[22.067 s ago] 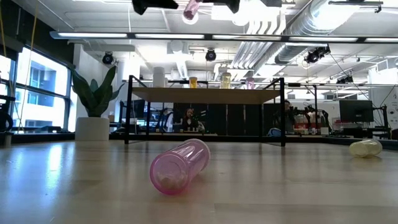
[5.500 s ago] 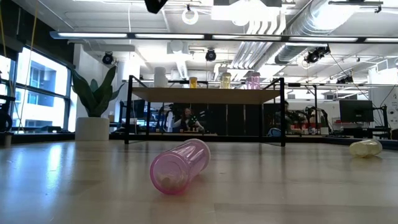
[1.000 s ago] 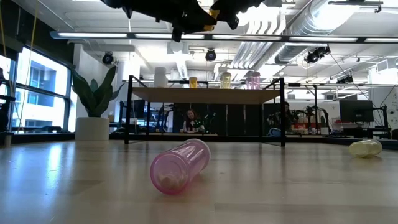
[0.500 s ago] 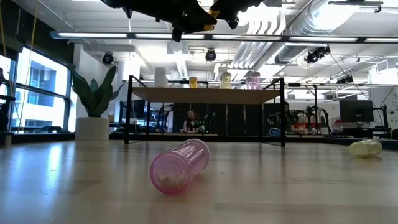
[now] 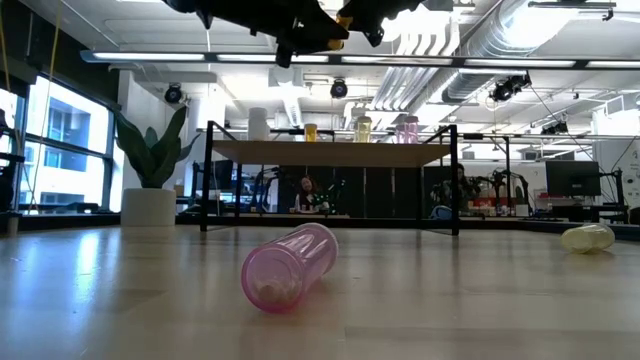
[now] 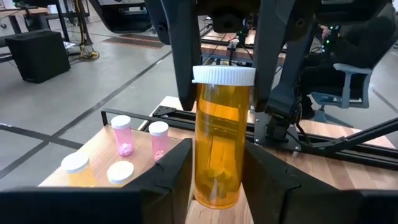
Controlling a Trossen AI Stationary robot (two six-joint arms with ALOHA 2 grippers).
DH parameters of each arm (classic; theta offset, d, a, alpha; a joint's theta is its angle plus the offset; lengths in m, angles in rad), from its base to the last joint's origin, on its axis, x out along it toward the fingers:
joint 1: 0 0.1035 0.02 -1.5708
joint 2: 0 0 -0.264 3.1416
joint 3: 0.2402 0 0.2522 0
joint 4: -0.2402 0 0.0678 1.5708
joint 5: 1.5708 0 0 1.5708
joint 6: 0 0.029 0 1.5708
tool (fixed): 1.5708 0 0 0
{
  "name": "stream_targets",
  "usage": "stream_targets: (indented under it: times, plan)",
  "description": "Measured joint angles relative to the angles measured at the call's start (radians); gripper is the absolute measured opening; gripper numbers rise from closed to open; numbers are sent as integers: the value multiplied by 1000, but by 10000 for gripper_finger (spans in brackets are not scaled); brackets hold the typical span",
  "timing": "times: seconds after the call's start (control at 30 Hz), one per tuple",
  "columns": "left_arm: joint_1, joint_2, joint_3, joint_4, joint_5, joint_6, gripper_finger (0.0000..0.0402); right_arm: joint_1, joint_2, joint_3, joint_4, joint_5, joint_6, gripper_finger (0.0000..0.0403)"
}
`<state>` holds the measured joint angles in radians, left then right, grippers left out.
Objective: Pick and place medicine bottles onto shelf by color
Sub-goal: Put the right orange pill bottle on the shelf aligned with the other orange pill bottle
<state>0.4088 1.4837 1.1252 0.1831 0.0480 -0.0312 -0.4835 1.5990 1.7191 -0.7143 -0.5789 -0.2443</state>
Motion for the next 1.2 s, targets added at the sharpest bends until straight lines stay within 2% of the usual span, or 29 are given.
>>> stream_targets:
  times: [0.13, 0.3, 0.5, 0.77, 0.97, 1.2]
  plan:
    - [0, 0, 0, -22, -1, 1, 149, 0, 0, 0, 0, 2, 0, 113]
    - [7, -12, 0, -89, -7, 9, 199, -1, 0, 0, 0, 60, 0, 113]
    - [30, -67, 0, -144, -56, 9, 241, -15, 0, 0, 23, 84, 0, 113]
    - [76, -164, 0, -247, -156, 9, 244, -28, 15, 0, 142, 179, -7, 113]
    - [90, -244, 1, -311, -211, 9, 244, -36, 66, 0, 229, 188, -3, 113]
    - [90, -328, 1, -353, -286, 9, 240, -38, 146, 0, 225, 192, 23, 113]
